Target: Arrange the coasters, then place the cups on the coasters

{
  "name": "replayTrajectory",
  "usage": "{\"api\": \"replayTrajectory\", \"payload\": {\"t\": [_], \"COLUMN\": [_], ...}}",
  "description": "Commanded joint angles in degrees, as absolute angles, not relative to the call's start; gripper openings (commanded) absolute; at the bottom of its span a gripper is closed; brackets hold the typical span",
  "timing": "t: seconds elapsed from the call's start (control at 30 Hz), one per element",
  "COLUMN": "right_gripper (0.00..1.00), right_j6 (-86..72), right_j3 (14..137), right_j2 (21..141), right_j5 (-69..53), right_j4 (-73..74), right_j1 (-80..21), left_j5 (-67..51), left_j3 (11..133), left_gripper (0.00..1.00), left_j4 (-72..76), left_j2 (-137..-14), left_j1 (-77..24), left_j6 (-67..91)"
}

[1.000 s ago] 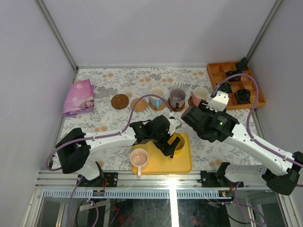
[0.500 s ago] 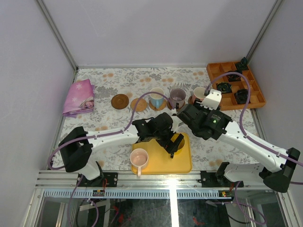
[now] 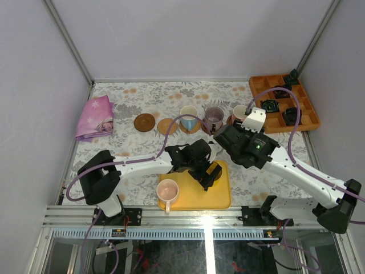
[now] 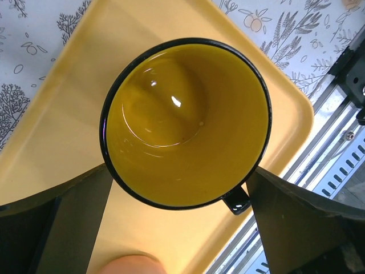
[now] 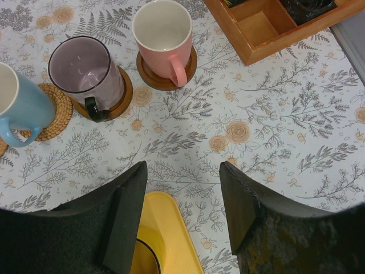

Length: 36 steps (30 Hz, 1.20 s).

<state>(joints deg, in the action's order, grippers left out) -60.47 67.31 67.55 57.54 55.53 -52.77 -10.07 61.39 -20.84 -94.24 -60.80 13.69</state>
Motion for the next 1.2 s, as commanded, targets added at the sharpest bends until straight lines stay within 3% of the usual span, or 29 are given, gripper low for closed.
{"api": "replayTrajectory", "payload": {"t": [0.0, 0.2, 0.4, 0.57, 0.87, 1.17], "right_gripper": [0.60, 0.60, 0.59, 0.59, 0.59, 0.59], "right_j6": [-59.25, -59.45, -60.02, -60.21, -58.01, -56.81], "right_j3": [67.09, 66.79, 66.29, 66.04, 67.38, 68.34], "right_j2": [66.53, 66.22, 65.81, 66.96, 70.57, 71.51], "right_j5": [58.95, 58.91, 58.54, 57.37, 54.98, 54.99], "right_j4": [53.35, 53.71, 53.20, 52.68, 50.37, 48.99], "right_j1": [-51.80, -51.38, -51.12, -50.97, -50.85, -50.83], "left_j5": [-7.74, -4.25, -5.43, -5.79, -6.94, -6.86], "left_j3": [61.56, 60.34, 59.91, 59.44, 59.52, 61.04], "left_gripper": [1.00, 1.00, 0.79, 0.71, 0.66, 0.52], "left_j4": [-22.94, -22.90, -22.79, -23.16, -23.76, -24.35], "left_j2": [-94.76, -95.00, -95.50, -94.94, -94.88, -95.92], "left_j1": [-61.35, -61.26, -61.18, -61.25, -61.19, -61.23], "left_j6": [13.69, 12.48, 10.25, 9.03, 8.04, 5.74]}}
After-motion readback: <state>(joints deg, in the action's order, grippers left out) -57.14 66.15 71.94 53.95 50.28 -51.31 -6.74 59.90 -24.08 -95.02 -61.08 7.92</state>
